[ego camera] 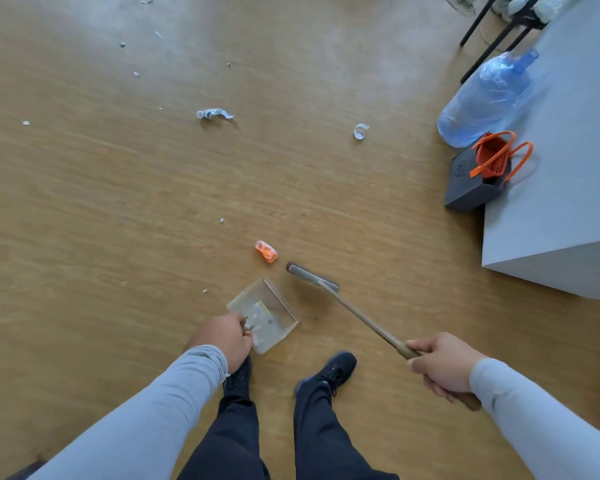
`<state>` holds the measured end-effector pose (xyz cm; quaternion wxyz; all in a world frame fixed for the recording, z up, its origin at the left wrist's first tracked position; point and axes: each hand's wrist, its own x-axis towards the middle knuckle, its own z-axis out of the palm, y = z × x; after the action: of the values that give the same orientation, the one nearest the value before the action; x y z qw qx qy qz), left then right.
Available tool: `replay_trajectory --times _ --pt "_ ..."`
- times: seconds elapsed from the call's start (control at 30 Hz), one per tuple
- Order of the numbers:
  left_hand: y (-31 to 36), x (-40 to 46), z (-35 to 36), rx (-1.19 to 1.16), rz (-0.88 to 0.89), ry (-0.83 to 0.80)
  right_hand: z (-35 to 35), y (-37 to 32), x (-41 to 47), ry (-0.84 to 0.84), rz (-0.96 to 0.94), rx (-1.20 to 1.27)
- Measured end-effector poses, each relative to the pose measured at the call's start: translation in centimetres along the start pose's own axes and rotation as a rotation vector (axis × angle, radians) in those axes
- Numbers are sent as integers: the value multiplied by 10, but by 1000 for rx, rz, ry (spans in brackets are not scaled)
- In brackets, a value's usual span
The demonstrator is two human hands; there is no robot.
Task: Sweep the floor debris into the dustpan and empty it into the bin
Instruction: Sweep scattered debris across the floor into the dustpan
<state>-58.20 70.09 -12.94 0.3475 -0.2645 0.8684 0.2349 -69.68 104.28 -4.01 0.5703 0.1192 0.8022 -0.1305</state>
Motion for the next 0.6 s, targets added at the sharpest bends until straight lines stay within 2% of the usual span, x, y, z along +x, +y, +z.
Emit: replay_trajectory --times 0.13,0.33,0.47,0.6 --pt "-5 0 -1 -2 11 2 21 -24 16 -34 46 54" --pt "-29 -15 -13 -85 15 -12 -1 -12 -32 -80 81 210" --pt "-55 -23 -33 -204 -17 24 5 -34 -56 2 21 121" --pt "-66 -16 -43 -312 -71 63 20 -77 -44 153 -14 69"
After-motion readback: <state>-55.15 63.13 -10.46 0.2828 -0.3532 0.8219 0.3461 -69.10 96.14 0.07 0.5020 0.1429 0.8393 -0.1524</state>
